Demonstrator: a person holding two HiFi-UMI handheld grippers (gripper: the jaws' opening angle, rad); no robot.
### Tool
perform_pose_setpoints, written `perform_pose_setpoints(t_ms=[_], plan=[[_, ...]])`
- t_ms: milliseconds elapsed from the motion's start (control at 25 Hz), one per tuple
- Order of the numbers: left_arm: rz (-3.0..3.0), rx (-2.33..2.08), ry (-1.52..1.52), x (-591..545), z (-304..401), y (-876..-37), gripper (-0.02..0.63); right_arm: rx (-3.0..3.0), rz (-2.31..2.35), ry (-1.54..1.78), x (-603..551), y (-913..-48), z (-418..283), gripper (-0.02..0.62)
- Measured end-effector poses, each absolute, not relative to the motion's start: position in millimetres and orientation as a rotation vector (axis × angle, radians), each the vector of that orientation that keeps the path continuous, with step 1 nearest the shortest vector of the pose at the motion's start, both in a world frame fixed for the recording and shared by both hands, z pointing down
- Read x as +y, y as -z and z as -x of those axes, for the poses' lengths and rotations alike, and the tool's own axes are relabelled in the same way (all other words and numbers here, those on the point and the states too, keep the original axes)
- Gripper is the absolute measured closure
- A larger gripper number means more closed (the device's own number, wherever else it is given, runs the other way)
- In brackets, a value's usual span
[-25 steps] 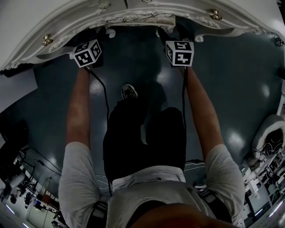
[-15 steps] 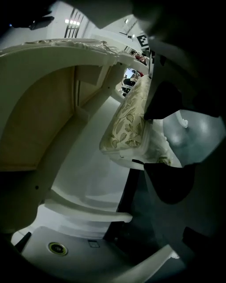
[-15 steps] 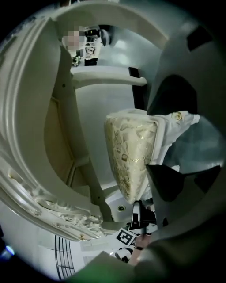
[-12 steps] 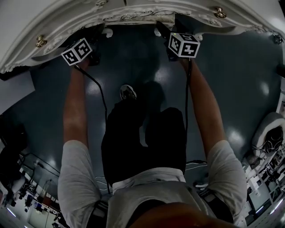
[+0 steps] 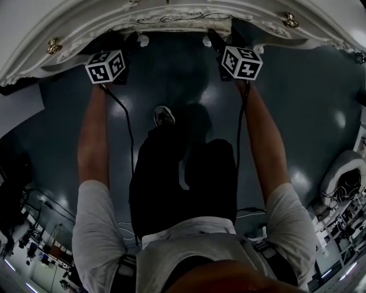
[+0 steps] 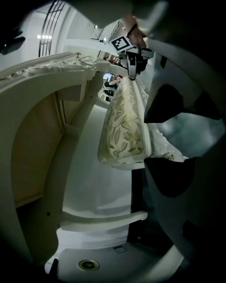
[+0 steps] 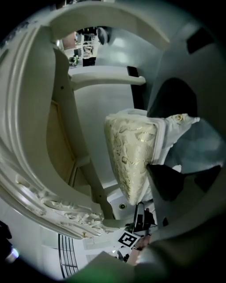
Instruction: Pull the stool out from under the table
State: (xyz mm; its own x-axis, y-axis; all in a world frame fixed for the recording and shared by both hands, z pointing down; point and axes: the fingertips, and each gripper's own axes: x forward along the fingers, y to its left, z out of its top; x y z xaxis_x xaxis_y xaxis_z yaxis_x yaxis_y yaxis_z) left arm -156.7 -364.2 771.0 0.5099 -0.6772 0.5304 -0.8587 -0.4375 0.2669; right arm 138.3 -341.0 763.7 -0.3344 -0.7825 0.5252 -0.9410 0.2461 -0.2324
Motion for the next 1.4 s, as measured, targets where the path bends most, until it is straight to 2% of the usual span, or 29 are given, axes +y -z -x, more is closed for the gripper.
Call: perform_pose_setpoints(t_ms=[1400], plan=[[-2.056,-1.211,-0.697,-285.1,158.8,-771.2,0.371,-2.069,-1.476,-0.865,-267.9,-763.6,-136.3,0.249]])
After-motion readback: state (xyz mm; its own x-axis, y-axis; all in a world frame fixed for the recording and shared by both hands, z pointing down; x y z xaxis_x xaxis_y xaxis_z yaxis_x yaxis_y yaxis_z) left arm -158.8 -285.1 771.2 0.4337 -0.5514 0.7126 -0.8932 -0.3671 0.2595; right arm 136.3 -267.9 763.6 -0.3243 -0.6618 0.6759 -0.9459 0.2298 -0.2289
